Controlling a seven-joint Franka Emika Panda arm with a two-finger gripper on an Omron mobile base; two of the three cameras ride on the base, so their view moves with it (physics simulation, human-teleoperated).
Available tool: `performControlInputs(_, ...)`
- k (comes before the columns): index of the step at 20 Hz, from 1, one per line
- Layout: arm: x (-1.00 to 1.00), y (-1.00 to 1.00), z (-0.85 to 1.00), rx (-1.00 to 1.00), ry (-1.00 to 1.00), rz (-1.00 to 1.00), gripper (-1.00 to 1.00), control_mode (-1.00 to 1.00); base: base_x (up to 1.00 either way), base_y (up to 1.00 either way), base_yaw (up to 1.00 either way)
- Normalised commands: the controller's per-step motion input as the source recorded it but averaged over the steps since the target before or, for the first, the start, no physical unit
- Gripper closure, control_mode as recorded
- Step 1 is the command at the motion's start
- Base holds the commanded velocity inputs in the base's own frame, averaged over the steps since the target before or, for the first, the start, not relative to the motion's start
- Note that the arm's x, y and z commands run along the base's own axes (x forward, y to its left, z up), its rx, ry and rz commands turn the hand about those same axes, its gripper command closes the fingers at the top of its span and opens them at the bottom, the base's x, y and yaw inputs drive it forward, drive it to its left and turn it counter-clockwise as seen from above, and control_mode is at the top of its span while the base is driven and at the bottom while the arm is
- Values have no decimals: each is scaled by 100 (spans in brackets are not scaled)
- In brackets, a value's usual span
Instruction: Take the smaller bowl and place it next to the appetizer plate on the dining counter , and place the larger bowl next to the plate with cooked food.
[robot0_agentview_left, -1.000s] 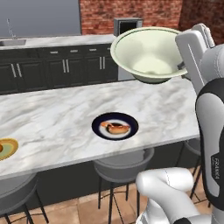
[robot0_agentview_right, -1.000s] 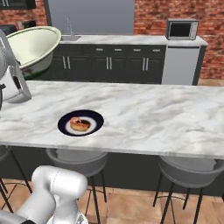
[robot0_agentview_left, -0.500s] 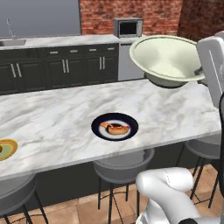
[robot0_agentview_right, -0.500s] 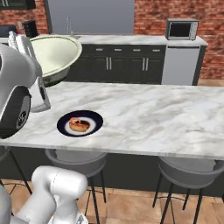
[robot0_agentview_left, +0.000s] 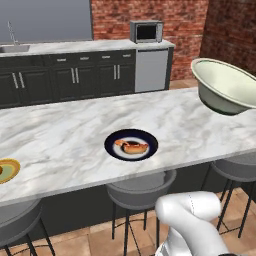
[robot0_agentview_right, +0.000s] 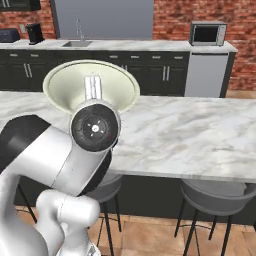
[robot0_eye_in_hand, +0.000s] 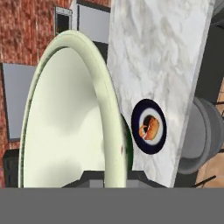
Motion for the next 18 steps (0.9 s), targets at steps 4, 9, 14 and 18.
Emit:
performControlInputs(4, 33, -73, -46, 14, 11, 0, 100, -100, 0, 0, 0)
performControlInputs(9, 45, -17, -33, 3, 12, -1, 100, -100, 0, 0, 0)
performControlInputs(14, 39, 0, -32, -12, 12, -10, 100, -100, 0, 0, 0)
performControlInputs(18, 28, 0, -13, -12, 6, -7, 100, -100, 0, 0, 0)
